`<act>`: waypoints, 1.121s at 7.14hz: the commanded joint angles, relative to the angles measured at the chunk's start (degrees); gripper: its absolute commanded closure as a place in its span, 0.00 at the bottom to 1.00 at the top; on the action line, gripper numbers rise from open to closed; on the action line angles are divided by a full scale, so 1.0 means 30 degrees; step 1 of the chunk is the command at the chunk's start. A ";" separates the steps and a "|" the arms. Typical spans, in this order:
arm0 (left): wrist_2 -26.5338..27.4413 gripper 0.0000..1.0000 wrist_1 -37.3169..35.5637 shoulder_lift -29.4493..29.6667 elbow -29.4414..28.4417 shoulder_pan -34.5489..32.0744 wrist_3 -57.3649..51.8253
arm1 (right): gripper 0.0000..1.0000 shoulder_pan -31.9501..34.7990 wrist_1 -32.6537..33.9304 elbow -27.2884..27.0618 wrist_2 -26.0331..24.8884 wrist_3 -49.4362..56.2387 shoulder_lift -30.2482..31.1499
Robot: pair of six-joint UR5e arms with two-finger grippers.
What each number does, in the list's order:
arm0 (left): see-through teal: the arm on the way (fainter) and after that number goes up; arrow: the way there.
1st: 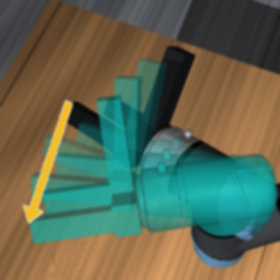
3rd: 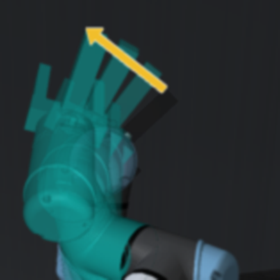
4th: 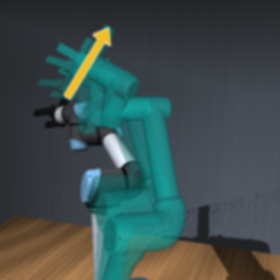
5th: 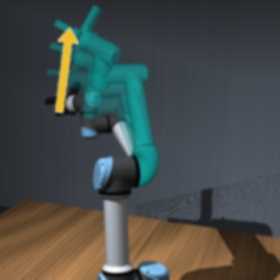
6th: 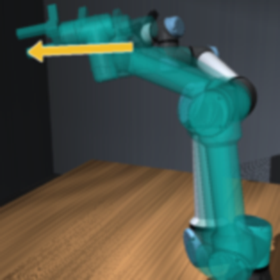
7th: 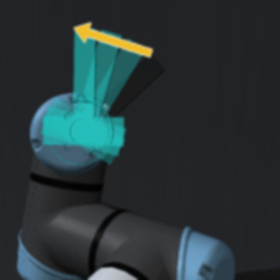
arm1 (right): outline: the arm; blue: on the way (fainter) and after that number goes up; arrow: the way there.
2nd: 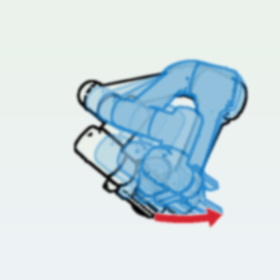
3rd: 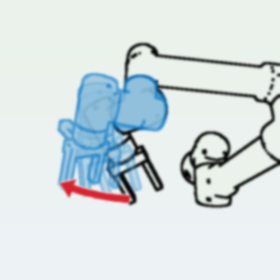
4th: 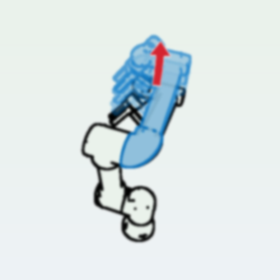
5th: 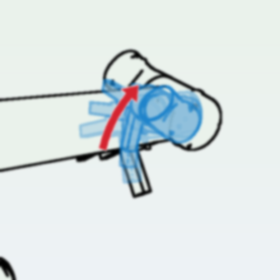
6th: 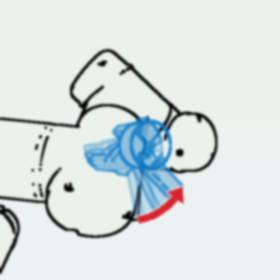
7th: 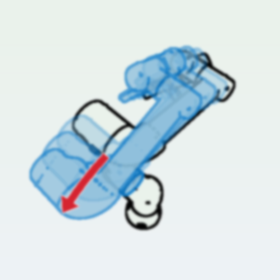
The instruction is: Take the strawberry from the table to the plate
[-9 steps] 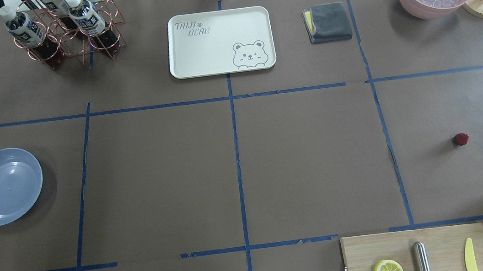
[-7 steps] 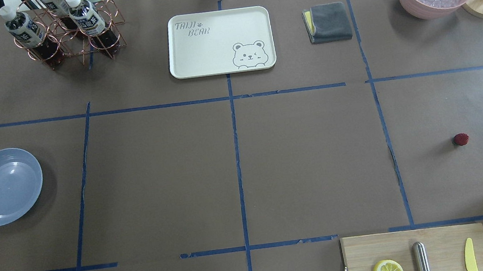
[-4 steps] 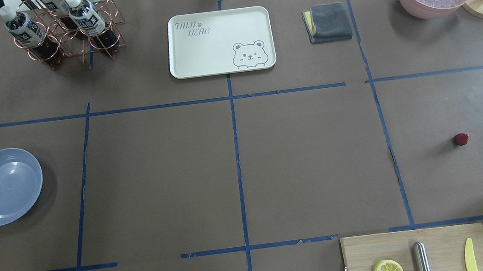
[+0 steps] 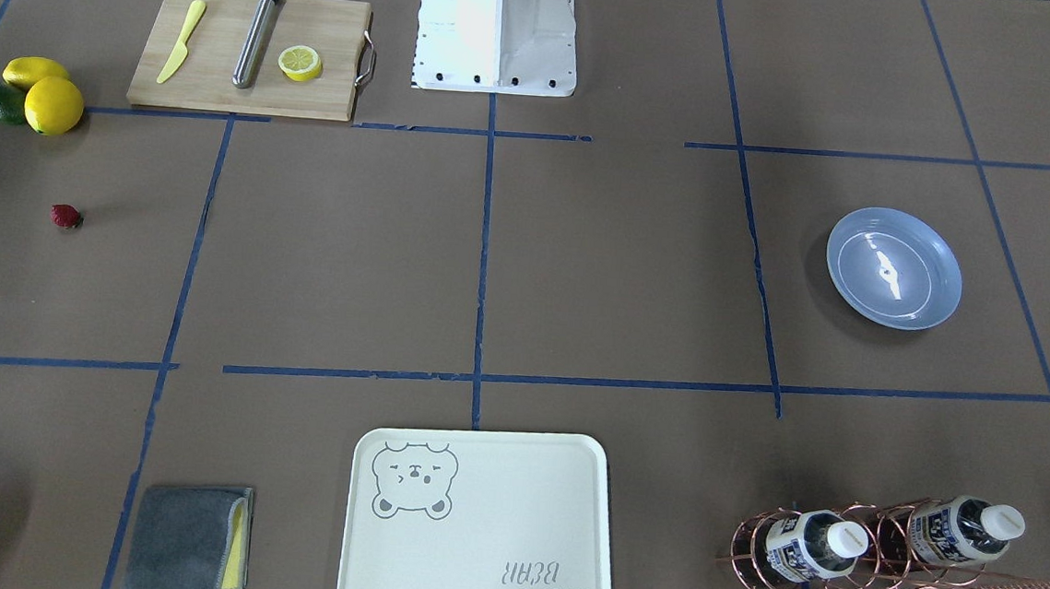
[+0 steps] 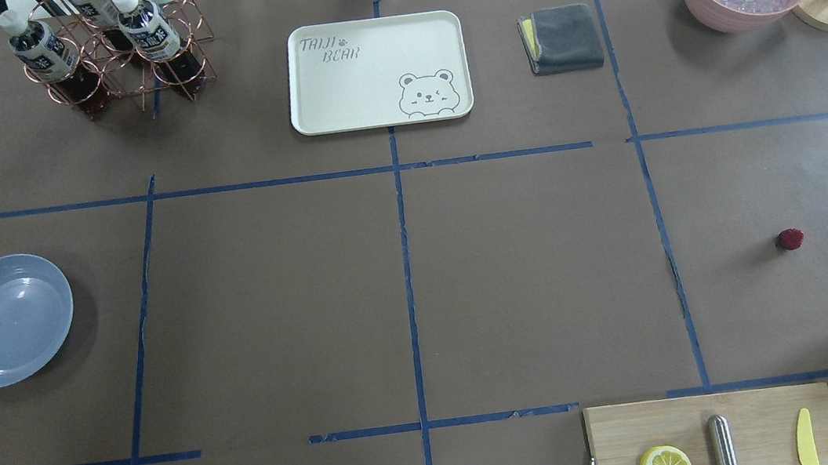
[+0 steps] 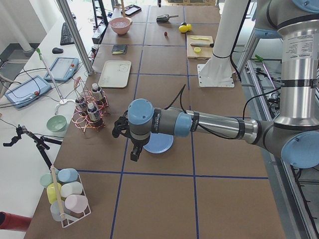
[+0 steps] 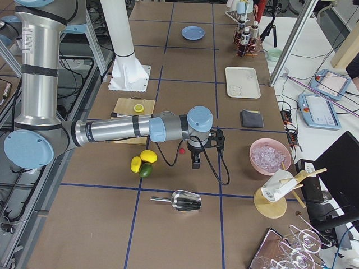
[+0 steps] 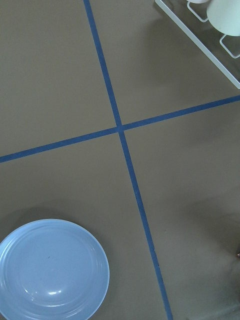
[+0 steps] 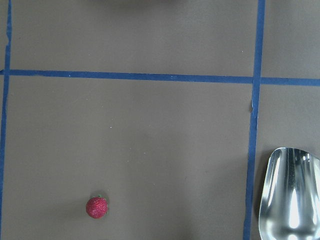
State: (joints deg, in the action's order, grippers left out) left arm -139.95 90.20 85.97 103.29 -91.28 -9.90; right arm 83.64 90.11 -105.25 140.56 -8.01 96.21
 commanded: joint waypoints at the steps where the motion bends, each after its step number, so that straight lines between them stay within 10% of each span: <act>1: -0.0021 0.00 0.0108 0.0055 -0.0296 0.1094 0.0077 | 0.00 -0.0019 -0.0007 -0.0042 0.0023 0.0032 0.0067; 4: -0.0459 0.00 0.5889 0.0260 -0.3689 0.3255 0.0134 | 0.00 -0.0077 -0.0094 -0.0013 0.0521 0.0207 0.0126; 8: -0.0374 0.00 0.7165 0.1103 -0.4750 0.7211 0.6029 | 0.00 -0.0429 -0.1501 0.0133 0.0550 0.0208 0.0361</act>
State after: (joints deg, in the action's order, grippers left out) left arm -141.39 110.63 87.58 89.84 -74.13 0.49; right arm 82.43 85.87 -104.95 142.19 -7.39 97.21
